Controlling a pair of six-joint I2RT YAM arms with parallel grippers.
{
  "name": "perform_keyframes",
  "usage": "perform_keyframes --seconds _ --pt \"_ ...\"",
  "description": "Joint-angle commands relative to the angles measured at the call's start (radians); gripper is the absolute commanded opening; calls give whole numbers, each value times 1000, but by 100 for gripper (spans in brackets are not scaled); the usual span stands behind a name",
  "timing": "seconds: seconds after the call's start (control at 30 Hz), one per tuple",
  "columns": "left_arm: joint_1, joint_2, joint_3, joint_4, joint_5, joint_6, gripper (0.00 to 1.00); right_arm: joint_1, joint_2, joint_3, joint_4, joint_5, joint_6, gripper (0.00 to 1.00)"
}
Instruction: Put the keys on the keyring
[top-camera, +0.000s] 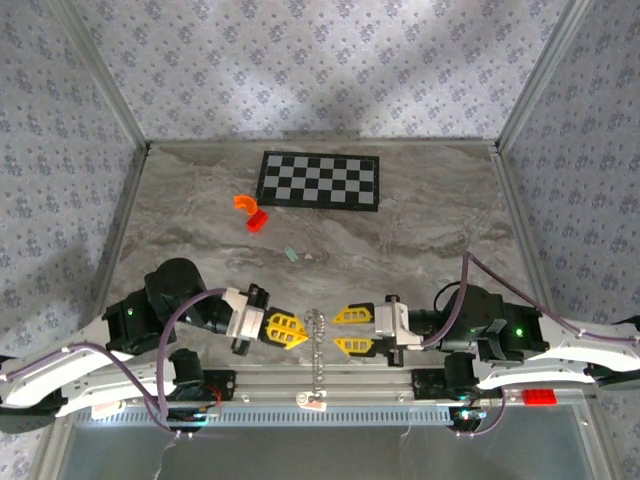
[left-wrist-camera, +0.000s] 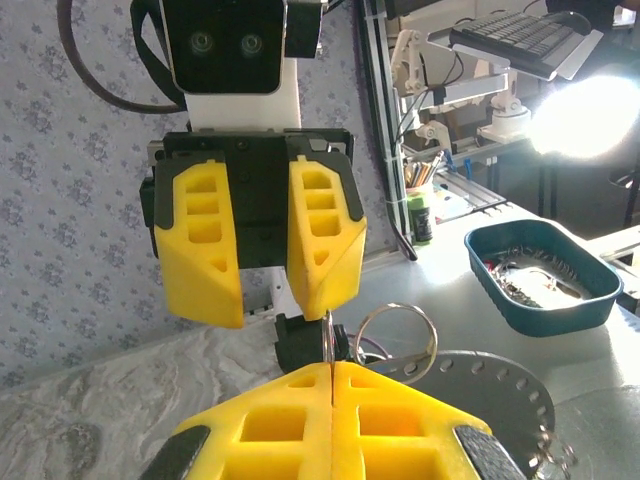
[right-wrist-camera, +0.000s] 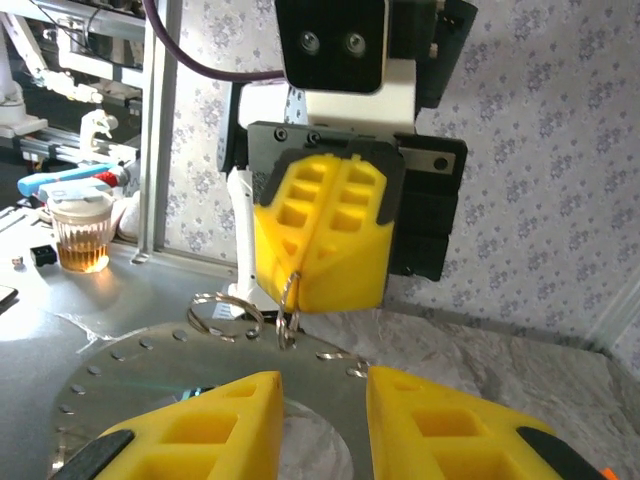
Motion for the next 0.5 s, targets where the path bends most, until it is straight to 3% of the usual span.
perform_keyframes --seconds 0.0,0.47 --pt "-7 -7 30 22 39 12 0 7 4 -3 40 -44 22 29" --pt "-7 8 27 32 45 11 0 8 37 -3 64 -83 25 24"
